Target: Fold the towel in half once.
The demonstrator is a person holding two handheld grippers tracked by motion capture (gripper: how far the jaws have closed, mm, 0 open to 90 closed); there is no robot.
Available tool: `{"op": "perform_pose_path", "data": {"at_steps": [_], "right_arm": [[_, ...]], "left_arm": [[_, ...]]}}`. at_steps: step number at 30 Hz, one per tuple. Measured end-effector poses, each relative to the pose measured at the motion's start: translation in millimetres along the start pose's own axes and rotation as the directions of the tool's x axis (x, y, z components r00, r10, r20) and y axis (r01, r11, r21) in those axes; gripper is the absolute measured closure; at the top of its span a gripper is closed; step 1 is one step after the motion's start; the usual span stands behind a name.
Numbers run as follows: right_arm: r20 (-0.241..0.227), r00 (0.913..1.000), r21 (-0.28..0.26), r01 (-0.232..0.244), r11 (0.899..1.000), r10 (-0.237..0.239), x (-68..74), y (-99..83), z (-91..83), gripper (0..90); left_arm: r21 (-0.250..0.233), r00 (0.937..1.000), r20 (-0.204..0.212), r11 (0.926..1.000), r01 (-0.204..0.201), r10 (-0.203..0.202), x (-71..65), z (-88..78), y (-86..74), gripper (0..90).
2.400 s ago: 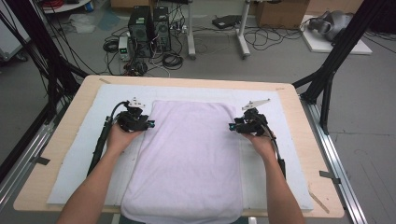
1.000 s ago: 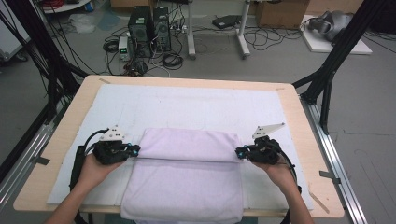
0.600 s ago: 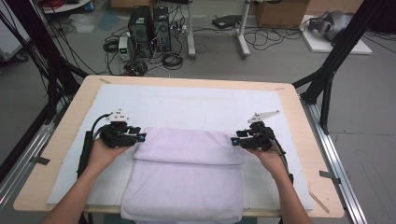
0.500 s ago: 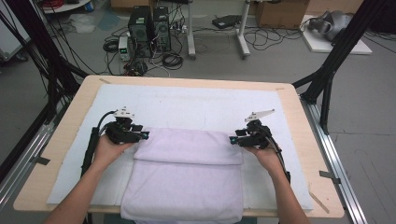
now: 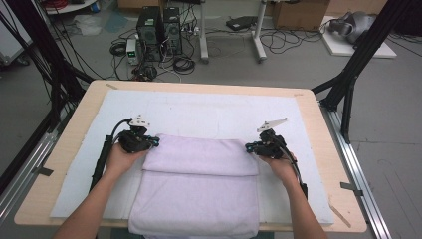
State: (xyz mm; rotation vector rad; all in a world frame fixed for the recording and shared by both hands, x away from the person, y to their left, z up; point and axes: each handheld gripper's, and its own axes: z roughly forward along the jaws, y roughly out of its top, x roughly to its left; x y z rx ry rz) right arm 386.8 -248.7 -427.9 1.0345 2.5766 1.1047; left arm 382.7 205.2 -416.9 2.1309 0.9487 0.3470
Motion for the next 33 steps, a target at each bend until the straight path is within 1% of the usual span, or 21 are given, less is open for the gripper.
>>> {"op": "perform_pose_path", "data": {"at_steps": [1,3,4,7,9,10,11,12,13,15,16,18,19,20,21,23,24,26,29,32,33], "right_arm": [[0.000,1.0000,-0.021,0.010,1.000,-0.010,1.6,0.9,-5.2,87.5],[-0.021,0.9998,-0.065,0.003,0.998,-0.005,4.3,2.4,-16.2,87.5],[-0.024,0.9997,-0.076,0.009,0.997,-0.011,6.3,3.3,-21.5,87.5],[-0.041,0.9981,-0.110,0.042,0.993,-0.047,18.3,4.9,-39.0,87.3],[-0.063,0.9951,-0.127,0.068,0.990,-0.076,30.7,3.1,-52.6,87.1],[-0.065,0.9935,-0.143,0.084,0.986,-0.094,37.9,0.7,-60.1,87.0],[-0.069,0.9918,-0.155,0.096,0.983,-0.107,45.1,-2.7,-67.8,87.0],[-0.075,0.9900,-0.174,0.105,0.979,-0.119,51.9,-6.8,-75.2,87.0],[-0.089,0.9875,-0.189,0.111,0.976,-0.130,58.8,-11.5,-82.0,87.0],[-0.104,0.9821,-0.201,0.134,0.970,-0.157,74.3,-21.7,-94.6,87.0],[-0.122,0.9768,-0.204,0.149,0.968,-0.176,82.5,-27.6,-100.6,87.0],[-0.180,0.9628,-0.208,0.163,0.964,-0.201,98.5,-40.1,-111.6,85.1],[-0.203,0.9556,-0.206,0.172,0.963,-0.214,104.9,-45.2,-115.8,80.7],[-0.219,0.9503,-0.202,0.178,0.963,-0.221,108.6,-48.6,-118.9,77.8],[-0.226,0.9488,-0.195,0.178,0.964,-0.221,110.8,-50.6,-121.5,75.8],[-0.221,0.9489,-0.188,0.185,0.965,-0.225,110.4,-50.9,-123.4,73.7],[-0.220,0.9504,-0.188,0.181,0.965,-0.220,108.2,-49.9,-122.6,72.3],[-0.207,0.9556,-0.182,0.173,0.968,-0.210,102.1,-47.0,-117.0,70.5],[-0.174,0.9659,-0.159,0.165,0.973,-0.192,90.4,-43.4,-102.3,66.9],[-0.146,0.9759,-0.149,0.141,0.979,-0.162,76.5,-41.1,-86.6,64.6],[-0.130,0.9786,-0.141,0.141,0.980,-0.160,72.0,-40.4,-81.8,63.1]], "left_arm": [[-0.015,1.0000,0.003,0.9999,-0.004,0.005,-0.2,-5.7,0.7,86.9],[-0.045,0.9999,0.010,0.9990,-0.001,0.001,-1.0,-16.4,1.1,87.0],[-0.059,0.9999,0.012,0.9982,0.002,-0.001,-2.3,-21.6,0.7,87.1],[-0.101,0.9997,0.018,0.9947,-0.017,0.019,-10.3,-39.0,-1.2,87.1],[-0.130,0.9985,0.022,0.9904,-0.048,0.051,-20.1,-52.9,-4.4,87.1],[-0.143,0.9971,0.017,0.9872,-0.071,0.074,-27.0,-60.4,-7.2,87.1],[-0.166,0.9960,0.016,0.9826,-0.084,0.088,-34.7,-67.7,-11.5,87.1],[-0.176,0.9942,0.022,0.9793,-0.100,0.106,-41.3,-74.8,-16.6,87.0],[-0.186,0.9931,0.025,0.9766,-0.108,0.115,-47.7,-81.8,-23.1,87.0],[-0.204,0.9915,0.043,0.9725,-0.111,0.123,-59.6,-96.3,-38.9,87.0],[-0.211,0.9904,0.051,0.9706,-0.115,0.129,-65.9,-104.3,-47.8,87.0],[-0.223,0.9867,0.056,0.9652,-0.136,0.152,-77.7,-119.1,-64.5,85.9],[-0.223,0.9856,0.058,0.9645,-0.142,0.159,-81.7,-124.4,-70.9,82.4],[-0.227,0.9843,0.064,0.9630,-0.146,0.164,-84.4,-128.4,-75.6,77.9],[-0.229,0.9835,0.066,0.9619,-0.150,0.169,-85.8,-131.6,-78.4,74.5],[-0.229,0.9829,0.070,0.9617,-0.150,0.170,-86.4,-134.4,-78.9,71.1],[-0.230,0.9821,0.067,0.9607,-0.156,0.176,-86.2,-134.2,-77.7,69.7],[-0.220,0.9819,0.061,0.9620,-0.162,0.179,-84.1,-130.3,-73.7,68.0],[-0.197,0.9828,0.051,0.9666,-0.164,0.177,-77.7,-117.6,-68.2,65.2],[-0.177,0.9877,0.049,0.9746,-0.138,0.149,-67.3,-100.6,-63.6,62.0],[-0.164,0.9885,0.034,0.9765,-0.140,0.147,-62.8,-93.3,-61.7,61.4]]}}
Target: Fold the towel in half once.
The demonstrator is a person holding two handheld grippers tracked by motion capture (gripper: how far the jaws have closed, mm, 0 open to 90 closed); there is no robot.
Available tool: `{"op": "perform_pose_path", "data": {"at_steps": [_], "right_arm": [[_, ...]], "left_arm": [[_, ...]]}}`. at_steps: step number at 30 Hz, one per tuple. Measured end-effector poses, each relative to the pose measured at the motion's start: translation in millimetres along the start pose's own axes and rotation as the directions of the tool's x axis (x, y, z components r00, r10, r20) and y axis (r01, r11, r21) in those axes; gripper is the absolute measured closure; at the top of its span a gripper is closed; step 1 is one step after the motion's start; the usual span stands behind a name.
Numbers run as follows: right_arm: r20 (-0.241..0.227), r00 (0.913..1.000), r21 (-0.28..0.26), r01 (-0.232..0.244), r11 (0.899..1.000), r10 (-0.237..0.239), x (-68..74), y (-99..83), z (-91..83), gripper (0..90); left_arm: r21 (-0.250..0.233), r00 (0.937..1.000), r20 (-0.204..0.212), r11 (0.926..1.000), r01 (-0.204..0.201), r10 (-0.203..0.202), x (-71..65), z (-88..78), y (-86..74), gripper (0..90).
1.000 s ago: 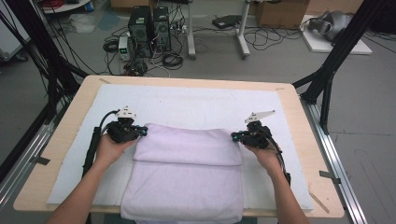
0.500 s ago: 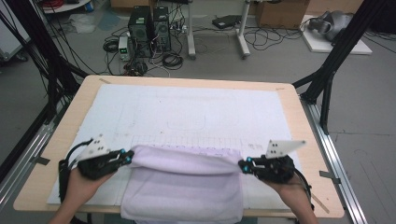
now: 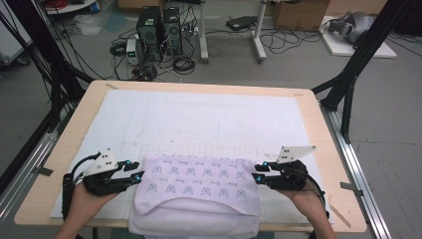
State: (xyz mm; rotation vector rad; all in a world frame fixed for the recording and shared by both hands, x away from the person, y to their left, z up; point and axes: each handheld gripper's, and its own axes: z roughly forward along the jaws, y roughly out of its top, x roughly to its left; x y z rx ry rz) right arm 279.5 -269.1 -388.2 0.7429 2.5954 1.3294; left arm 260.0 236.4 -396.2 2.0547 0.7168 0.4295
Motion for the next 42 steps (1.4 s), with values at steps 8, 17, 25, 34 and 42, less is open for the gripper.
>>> {"op": "perform_pose_path", "data": {"at_steps": [8,17,25,34,42], "right_arm": [[0.079,0.9955,0.061,-0.058,0.996,0.053,-35.4,-1.5,35.6,52.9],[0.101,0.9907,0.129,-0.105,0.986,0.092,-53.8,-8.5,55.7,43.8],[0.066,0.9960,0.158,-0.070,0.985,0.060,-51.3,-9.9,62.8,69.3],[0.061,0.9979,0.171,-0.029,0.985,0.019,-51.6,-1.6,65.1,85.5],[0.144,0.9896,0.102,-0.023,0.995,0.008,-91.0,54.4,50.4,85.9]], "left_arm": [[0.104,0.9963,-0.067,0.9927,0.060,-0.053,30.5,48.5,-1.1,52.0],[0.153,0.9886,-0.036,0.9768,0.150,-0.146,49.7,72.9,-11.4,45.1],[0.161,0.9923,0.000,0.9793,0.122,-0.124,45.8,71.7,-10.2,64.7],[0.159,0.9962,-0.040,0.9839,0.083,-0.077,47.3,75.6,1.6,83.4],[0.081,0.9854,-0.152,0.9927,0.090,-0.077,91.9,82.1,71.9,84.3]]}}
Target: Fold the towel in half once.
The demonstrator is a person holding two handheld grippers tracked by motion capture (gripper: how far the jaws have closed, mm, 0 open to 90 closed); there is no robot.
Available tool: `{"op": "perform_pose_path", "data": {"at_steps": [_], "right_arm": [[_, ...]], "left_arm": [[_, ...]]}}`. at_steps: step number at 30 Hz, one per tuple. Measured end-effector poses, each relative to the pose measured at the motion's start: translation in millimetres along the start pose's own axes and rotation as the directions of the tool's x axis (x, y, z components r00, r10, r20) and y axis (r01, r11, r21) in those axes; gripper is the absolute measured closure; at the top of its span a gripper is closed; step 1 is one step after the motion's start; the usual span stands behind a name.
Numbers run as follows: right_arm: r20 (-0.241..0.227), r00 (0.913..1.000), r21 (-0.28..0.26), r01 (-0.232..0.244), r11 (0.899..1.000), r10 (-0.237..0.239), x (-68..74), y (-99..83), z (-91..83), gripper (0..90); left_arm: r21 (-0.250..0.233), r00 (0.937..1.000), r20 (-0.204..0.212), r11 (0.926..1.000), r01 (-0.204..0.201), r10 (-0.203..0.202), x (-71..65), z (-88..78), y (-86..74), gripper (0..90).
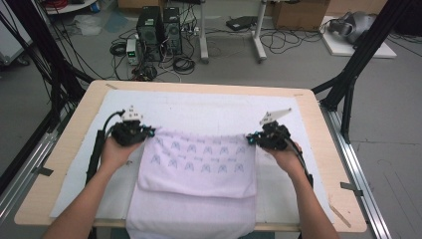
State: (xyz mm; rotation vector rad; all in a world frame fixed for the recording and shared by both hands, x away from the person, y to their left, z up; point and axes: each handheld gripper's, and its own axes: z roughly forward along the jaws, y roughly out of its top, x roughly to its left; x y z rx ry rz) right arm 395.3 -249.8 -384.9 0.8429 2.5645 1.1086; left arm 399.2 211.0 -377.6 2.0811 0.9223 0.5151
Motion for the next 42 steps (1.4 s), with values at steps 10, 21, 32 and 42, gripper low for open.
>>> {"op": "perform_pose_path", "data": {"at_steps": [10,21,32,42], "right_arm": [[0.117,0.9931,-0.101,0.002,0.995,0.010,-52.9,91.5,-41.6,83.1],[0.042,0.9915,-0.043,-0.121,0.992,0.123,-42.5,38.2,-1.1,53.3],[-0.017,0.9966,-0.020,-0.080,0.997,0.080,10.2,-8.9,11.2,55.6],[-0.063,0.9967,0.025,-0.049,0.998,0.051,41.7,-38.0,21.7,57.9]], "left_arm": [[-0.072,0.9887,-0.147,0.9965,-0.043,0.032,38.0,-16.3,98.4,83.2],[0.032,0.9974,-0.016,0.9970,0.070,-0.070,41.3,-3.2,0.8,58.5],[0.005,0.9929,0.119,1.0000,-0.005,0.004,-10.9,-21.8,-44.5,58.9],[0.079,0.9857,0.167,0.9961,-0.038,0.024,-26.9,-17.0,-72.0,65.3]]}}
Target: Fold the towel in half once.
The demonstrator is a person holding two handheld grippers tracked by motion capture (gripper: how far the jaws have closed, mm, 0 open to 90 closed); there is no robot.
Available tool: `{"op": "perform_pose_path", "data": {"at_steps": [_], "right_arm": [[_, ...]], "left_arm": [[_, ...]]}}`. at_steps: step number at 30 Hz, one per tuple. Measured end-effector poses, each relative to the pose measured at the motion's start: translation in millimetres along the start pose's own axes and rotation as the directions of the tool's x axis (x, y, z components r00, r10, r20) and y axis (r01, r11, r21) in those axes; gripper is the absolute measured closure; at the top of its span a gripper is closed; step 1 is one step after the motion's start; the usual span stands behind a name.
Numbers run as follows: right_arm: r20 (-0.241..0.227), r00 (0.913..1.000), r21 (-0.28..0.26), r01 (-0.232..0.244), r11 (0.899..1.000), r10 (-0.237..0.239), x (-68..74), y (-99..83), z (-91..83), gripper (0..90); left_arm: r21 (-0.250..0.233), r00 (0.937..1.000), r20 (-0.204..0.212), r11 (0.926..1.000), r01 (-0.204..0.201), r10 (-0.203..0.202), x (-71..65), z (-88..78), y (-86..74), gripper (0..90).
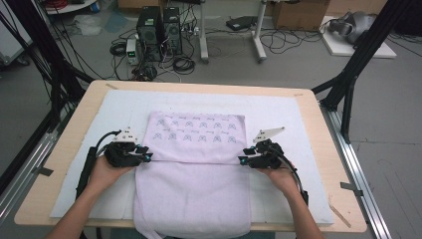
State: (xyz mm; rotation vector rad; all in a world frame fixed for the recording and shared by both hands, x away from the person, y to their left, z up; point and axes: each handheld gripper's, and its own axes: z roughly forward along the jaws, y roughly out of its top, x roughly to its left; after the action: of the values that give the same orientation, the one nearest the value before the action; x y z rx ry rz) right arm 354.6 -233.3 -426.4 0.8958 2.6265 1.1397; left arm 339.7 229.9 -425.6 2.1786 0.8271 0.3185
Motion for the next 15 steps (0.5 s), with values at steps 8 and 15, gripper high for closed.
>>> {"op": "perform_pose_path", "data": {"at_steps": [8,15], "right_arm": [[0.033,0.9994,-0.009,0.015,1.000,-0.014,2.6,-9.9,11.8,69.3],[0.026,0.9990,-0.033,0.038,0.999,-0.037,3.7,-7.5,4.1,86.1]], "left_arm": [[-0.012,0.9990,-0.028,0.9993,0.035,-0.035,1.9,8.5,-13.4,77.8],[-0.036,0.9987,-0.036,0.9987,0.035,-0.036,0.4,-0.1,-10.3,85.6]]}}
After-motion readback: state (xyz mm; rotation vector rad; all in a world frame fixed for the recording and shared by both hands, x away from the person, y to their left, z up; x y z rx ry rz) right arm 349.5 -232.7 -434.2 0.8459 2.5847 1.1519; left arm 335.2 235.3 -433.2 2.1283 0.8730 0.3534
